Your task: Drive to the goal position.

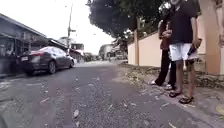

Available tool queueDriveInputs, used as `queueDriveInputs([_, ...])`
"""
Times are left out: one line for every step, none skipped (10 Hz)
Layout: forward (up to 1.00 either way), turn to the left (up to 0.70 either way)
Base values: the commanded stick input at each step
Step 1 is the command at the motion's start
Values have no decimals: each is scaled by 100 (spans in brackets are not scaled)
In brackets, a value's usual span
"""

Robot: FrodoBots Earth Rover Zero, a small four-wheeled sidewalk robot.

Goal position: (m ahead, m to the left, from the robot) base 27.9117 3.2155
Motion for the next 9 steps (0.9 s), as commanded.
queueDriveInputs([70,0])
queueDriveInputs([70,2])
queueDriveInputs([70,2])
queueDriveInputs([70,2])
queueDriveInputs([70,4])
queueDriveInputs([70,5])
queueDriveInputs([70,7])
queueDriveInputs([70,22])
queueDriveInputs([70,23])
